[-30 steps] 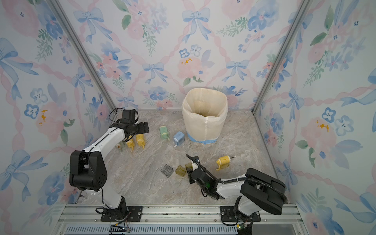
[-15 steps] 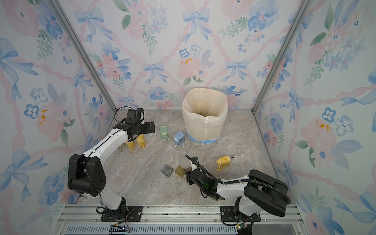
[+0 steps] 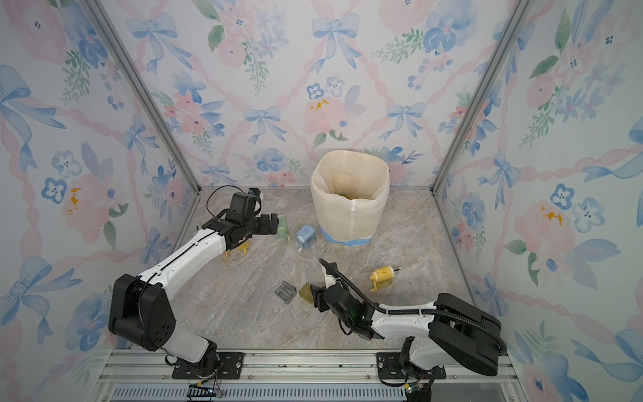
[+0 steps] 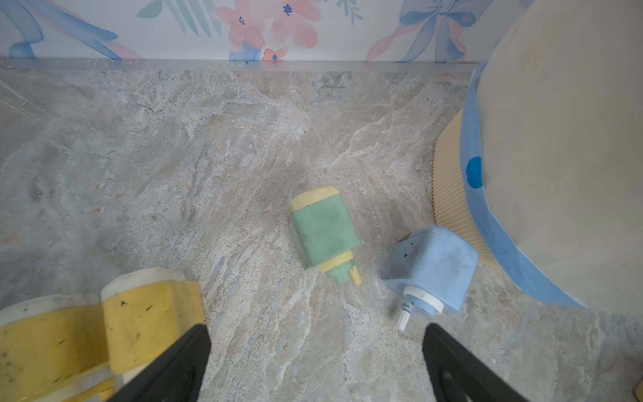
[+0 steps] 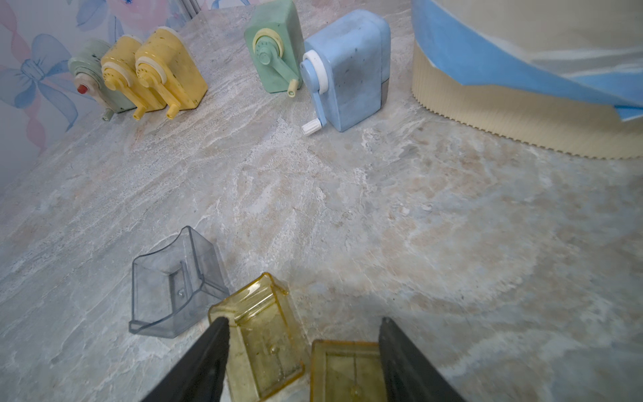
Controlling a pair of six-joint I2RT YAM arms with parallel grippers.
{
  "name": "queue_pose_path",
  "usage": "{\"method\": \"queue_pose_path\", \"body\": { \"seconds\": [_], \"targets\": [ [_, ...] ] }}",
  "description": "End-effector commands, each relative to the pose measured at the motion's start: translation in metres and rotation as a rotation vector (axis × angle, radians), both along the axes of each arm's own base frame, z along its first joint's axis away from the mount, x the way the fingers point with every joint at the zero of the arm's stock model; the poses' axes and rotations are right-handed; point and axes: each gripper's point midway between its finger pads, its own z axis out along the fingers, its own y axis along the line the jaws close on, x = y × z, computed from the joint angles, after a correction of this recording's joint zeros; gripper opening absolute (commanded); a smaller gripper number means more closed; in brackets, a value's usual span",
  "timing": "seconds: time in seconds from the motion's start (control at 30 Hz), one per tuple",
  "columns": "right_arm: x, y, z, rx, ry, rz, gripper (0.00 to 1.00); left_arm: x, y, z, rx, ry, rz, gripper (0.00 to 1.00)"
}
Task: Take out the pencil sharpener tray and clean the shavings
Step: Place the container at the center of the board.
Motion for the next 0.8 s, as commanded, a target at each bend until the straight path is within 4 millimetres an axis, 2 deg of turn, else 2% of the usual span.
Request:
{"method": "queue_pose_path", "body": {
  "seconds": [0.0,0.2,0.37,0.5,0.63,0.77],
  "targets": [
    [0.005,0.003,0.011,-0.022,-0.008,0.007,0.70,-0.002,0.002,0.011,-0.007,-0.082,0.083,0.98],
    [0.012,0.001,0.029,-0.068,-0.020,0.012,0.78,-0.005,-0.011,0.018,-0.057,-0.196,0.148,0.98],
    [0.025,-0.017,0.043,-0.095,-0.022,-0.044,0.85,-0.004,-0.026,0.025,-0.115,-0.295,0.167,0.98],
    [0.037,-0.035,0.054,-0.113,-0.012,-0.098,0.86,-0.003,-0.031,0.034,-0.174,-0.372,0.165,0.98],
    [0.049,-0.051,0.071,-0.134,-0.011,-0.159,0.86,0.001,-0.028,0.031,-0.166,-0.397,0.190,0.98],
    [0.058,-0.064,0.084,-0.136,-0.028,-0.215,0.86,0.011,-0.033,0.014,-0.126,-0.368,0.184,0.98]
  ]
}}
